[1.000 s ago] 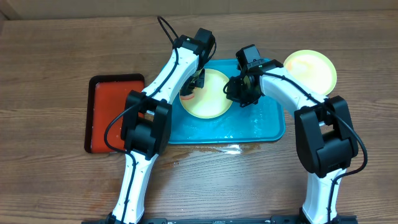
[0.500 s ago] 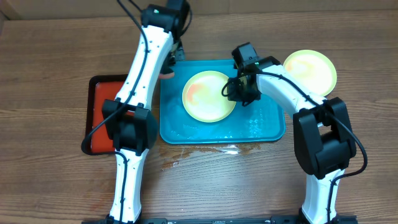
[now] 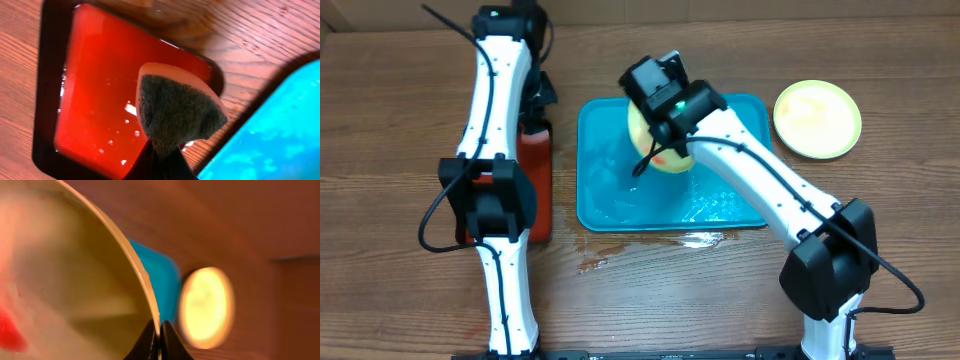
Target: Clean dirty plates on tray and stack at the side
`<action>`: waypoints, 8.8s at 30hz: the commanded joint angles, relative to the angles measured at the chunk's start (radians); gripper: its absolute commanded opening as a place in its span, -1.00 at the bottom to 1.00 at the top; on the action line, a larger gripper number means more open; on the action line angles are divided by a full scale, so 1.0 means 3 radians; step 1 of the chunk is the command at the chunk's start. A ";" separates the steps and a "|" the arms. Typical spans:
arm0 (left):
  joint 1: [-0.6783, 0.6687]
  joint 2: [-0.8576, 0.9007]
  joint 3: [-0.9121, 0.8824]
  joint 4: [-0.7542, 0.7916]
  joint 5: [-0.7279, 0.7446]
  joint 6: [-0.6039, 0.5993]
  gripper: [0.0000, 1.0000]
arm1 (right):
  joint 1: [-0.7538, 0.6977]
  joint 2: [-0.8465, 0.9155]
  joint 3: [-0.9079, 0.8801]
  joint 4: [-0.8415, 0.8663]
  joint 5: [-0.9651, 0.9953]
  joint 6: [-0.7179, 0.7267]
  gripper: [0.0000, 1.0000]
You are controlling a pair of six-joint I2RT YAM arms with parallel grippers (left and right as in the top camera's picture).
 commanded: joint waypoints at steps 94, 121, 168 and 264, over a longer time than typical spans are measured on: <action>0.0587 -0.1349 -0.1181 -0.0046 0.0240 0.0318 -0.91 | -0.3119 -0.0682 -0.0779 0.0038 -0.3908 0.0098 1.00; 0.0757 -0.1338 -0.3190 0.2277 0.0287 0.0395 -0.45 | -0.2290 -0.1209 -0.0779 0.0210 -0.3620 0.0107 1.00; 0.0754 -0.5507 -0.4907 0.2221 0.1080 0.0229 0.99 | -0.2205 -0.3839 -0.2562 0.0500 -0.3501 -0.0128 1.00; 0.0754 -0.5395 -0.4908 0.2167 0.1080 0.0181 0.99 | -0.2046 -0.6709 -0.6204 0.3464 -0.2665 0.0247 1.00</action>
